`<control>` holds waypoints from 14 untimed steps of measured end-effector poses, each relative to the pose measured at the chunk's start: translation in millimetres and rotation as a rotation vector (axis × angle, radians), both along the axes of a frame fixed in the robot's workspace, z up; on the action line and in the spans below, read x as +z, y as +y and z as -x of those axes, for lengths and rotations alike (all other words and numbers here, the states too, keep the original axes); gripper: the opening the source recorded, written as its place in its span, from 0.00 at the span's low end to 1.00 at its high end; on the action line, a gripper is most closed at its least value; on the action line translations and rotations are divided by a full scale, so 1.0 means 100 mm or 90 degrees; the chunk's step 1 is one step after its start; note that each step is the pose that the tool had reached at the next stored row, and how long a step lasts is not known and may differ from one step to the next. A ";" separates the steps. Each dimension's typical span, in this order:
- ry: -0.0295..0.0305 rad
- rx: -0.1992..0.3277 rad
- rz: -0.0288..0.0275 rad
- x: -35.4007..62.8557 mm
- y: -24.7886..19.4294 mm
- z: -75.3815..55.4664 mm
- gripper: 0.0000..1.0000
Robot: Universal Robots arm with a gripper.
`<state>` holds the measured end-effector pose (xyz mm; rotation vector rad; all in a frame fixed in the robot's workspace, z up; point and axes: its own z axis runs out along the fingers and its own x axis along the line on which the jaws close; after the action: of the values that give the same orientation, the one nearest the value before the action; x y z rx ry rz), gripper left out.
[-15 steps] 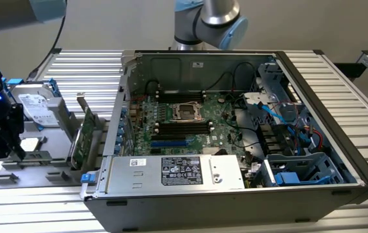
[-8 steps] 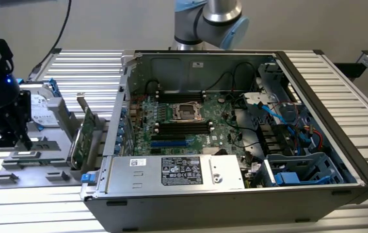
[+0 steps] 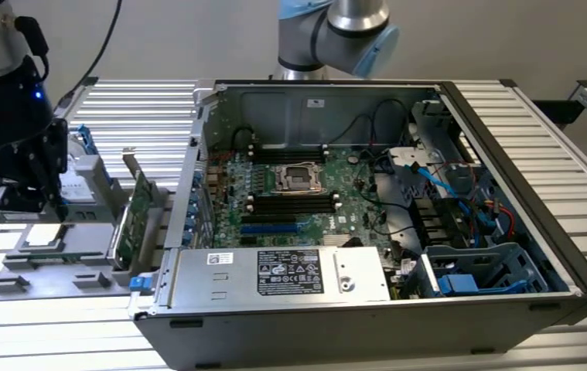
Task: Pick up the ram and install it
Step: 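Pick up the ram and move it above insertion slot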
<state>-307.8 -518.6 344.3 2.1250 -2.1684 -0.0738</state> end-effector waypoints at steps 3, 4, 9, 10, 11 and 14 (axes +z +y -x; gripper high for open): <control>0.0051 0.000 0.0000 0.122 0.000 -0.14 0.14; 0.0068 0.000 0.0001 0.161 0.000 -0.18 0.14; 0.0153 0.000 0.0000 0.361 0.000 -0.41 0.14; 0.0171 0.000 0.0000 0.403 0.000 -0.46 0.14; 0.0188 0.000 0.0000 0.444 0.000 -0.50 0.14; 0.0234 0.000 0.0001 0.562 0.000 -0.63 0.14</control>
<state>-244.3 -518.6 400.5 2.1070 -2.1475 -0.1118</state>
